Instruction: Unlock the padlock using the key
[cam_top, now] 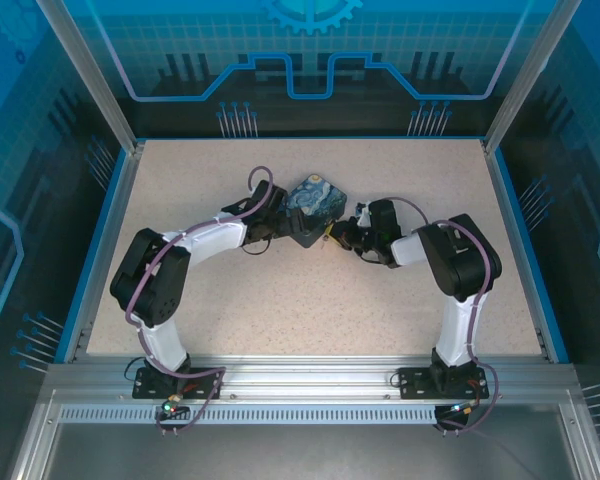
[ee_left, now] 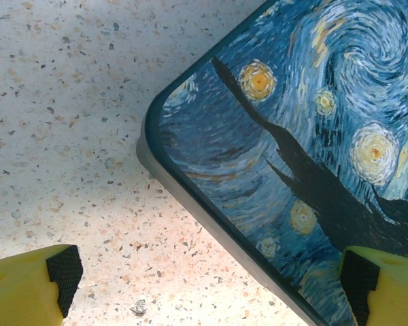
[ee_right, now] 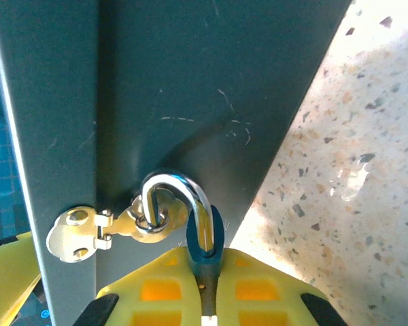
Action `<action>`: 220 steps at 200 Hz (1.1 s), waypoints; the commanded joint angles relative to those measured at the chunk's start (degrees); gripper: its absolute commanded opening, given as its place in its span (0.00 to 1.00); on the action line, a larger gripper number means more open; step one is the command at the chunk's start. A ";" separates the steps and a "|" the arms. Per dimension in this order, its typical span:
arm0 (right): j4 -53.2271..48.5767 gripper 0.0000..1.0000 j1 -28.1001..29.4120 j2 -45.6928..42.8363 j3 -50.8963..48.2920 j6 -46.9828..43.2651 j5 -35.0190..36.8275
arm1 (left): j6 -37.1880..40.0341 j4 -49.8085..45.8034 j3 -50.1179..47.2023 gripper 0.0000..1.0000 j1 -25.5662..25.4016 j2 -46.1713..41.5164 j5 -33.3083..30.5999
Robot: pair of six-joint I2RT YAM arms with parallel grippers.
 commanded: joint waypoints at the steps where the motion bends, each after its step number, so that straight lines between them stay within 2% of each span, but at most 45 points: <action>1: 2.93 0.00 -1.59 0.94 0.46 1.80 -0.20 | 0.99 -5.81 -0.63 0.98 -0.40 2.67 -0.70; 86: -23.26 0.00 -1.71 -1.77 8.68 -5.19 3.55 | 0.90 -6.01 -0.72 0.98 -0.37 3.21 -0.36; 118: -21.07 0.00 -1.91 -2.10 7.96 -4.90 2.99 | 1.08 -5.99 -0.78 0.98 -0.44 3.49 -0.46; 135: -15.99 0.00 -2.21 -2.13 7.21 -3.85 2.44 | 0.97 -6.00 -0.80 0.98 -0.40 3.62 -0.39; 220: -19.42 0.00 -3.38 -9.67 3.09 -7.23 3.32 | 1.35 -6.25 0.35 0.99 -0.39 2.86 0.34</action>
